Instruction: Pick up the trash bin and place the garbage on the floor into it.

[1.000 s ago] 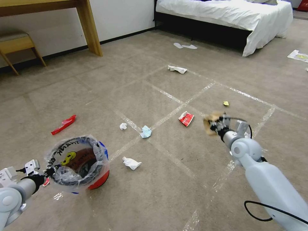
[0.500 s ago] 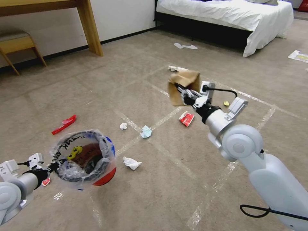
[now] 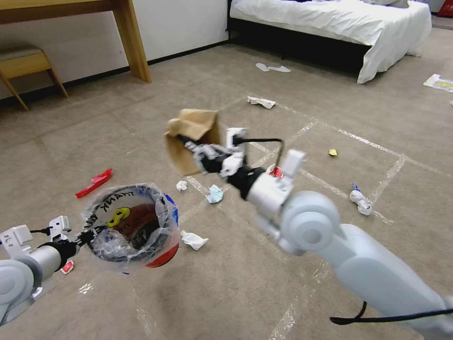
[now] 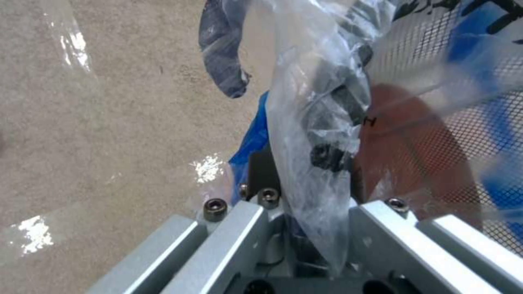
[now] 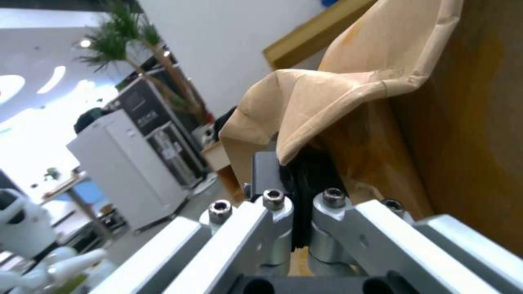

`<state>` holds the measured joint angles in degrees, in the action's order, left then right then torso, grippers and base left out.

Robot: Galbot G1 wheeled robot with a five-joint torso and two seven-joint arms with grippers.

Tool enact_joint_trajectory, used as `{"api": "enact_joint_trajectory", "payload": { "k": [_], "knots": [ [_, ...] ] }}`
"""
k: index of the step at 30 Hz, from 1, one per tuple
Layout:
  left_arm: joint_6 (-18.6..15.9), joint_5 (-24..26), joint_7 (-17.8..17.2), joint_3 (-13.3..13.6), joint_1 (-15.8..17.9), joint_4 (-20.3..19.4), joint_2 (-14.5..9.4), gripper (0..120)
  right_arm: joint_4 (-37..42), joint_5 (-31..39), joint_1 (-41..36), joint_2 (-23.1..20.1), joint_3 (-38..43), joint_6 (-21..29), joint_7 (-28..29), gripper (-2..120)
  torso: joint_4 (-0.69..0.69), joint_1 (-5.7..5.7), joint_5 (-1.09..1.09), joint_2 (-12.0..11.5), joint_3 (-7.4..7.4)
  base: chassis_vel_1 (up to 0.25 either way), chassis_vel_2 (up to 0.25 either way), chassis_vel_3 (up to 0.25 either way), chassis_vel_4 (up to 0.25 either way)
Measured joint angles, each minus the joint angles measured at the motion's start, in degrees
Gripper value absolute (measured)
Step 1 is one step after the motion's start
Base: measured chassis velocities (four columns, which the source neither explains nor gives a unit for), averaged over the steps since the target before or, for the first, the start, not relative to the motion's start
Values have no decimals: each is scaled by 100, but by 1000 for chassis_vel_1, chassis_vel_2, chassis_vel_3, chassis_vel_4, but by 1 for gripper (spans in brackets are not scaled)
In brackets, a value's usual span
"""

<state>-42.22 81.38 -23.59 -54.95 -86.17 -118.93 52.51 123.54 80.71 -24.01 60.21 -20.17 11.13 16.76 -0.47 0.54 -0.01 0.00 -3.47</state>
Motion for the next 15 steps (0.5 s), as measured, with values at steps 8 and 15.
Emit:
{"api": "enact_joint_trajectory", "payload": {
  "k": [8, 15],
  "knots": [
    [0, 41, -2, -23, 28, 25, -12, 0, -650, -108, 456, 734, -926, 76, 210, 0, 1, 0, -1, 0, 0, 0, 0, 0, 0],
    [0, 146, -23, -58, 24, -37, -12, 0, -983, -192, 577, 1042, -1294, 107, 245, 0, 0, 0, 0, 0, 0, 0, 0, 0, 0]
  ]
}}
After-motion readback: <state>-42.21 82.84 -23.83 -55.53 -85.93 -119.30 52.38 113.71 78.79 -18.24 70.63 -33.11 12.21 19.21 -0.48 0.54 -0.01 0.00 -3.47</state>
